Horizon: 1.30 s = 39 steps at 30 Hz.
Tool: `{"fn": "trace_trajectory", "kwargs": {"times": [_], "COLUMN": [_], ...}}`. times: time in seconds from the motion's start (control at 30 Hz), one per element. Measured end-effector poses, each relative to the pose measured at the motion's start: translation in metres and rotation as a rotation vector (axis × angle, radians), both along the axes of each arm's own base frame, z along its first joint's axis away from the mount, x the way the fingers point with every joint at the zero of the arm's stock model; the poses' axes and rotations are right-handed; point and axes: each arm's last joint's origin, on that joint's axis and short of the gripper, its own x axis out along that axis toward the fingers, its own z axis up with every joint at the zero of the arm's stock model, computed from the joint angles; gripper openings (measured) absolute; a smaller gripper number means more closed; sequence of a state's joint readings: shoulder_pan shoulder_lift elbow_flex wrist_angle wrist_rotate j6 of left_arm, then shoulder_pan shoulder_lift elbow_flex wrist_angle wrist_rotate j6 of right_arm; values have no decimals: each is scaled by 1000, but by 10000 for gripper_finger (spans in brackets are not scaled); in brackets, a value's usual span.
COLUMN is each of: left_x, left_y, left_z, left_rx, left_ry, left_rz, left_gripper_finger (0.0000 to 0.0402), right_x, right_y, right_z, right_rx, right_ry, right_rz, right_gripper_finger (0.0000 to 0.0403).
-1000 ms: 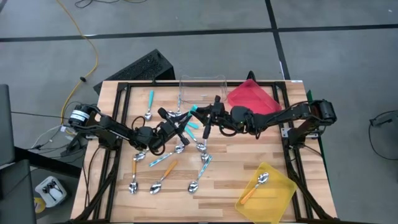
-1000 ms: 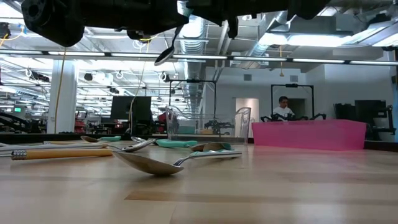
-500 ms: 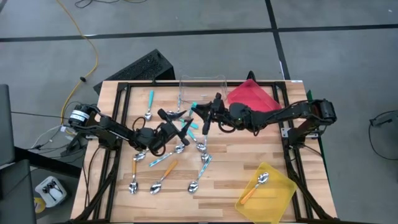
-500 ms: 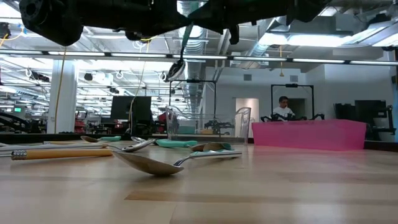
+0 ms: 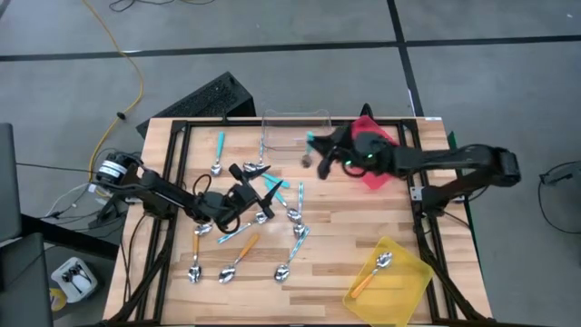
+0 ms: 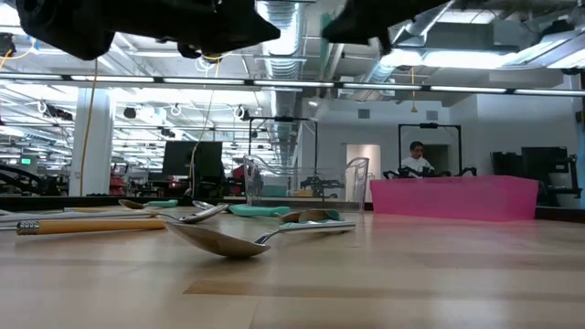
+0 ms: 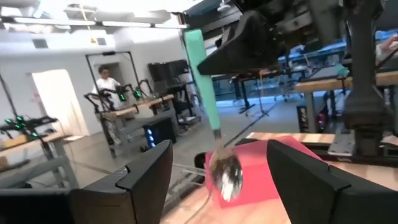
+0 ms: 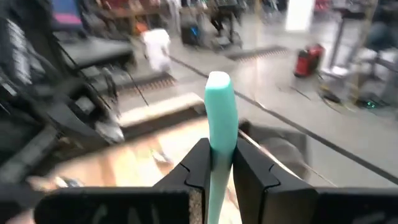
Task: Sort silverware by color (type)
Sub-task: Put the blue spoon into the red bin
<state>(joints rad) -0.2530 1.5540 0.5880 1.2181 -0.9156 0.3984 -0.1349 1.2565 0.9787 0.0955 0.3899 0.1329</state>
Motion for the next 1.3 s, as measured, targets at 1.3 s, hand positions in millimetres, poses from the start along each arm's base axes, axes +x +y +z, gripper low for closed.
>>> {"fn": "trace_trajectory", "kwargs": {"times": [1.3], "left_x": [-23], "left_y": [4], "left_z": [16], "left_rx": [-211], "left_ry": [72], "left_rz": [-131], "left_gripper_finger": [249], "right_x": [-105], "right_y": [-163], "right_z": [-79], "right_rx": [578], "right_ry": [792], "right_rz": [-494], "right_gripper_finger": [70]}}
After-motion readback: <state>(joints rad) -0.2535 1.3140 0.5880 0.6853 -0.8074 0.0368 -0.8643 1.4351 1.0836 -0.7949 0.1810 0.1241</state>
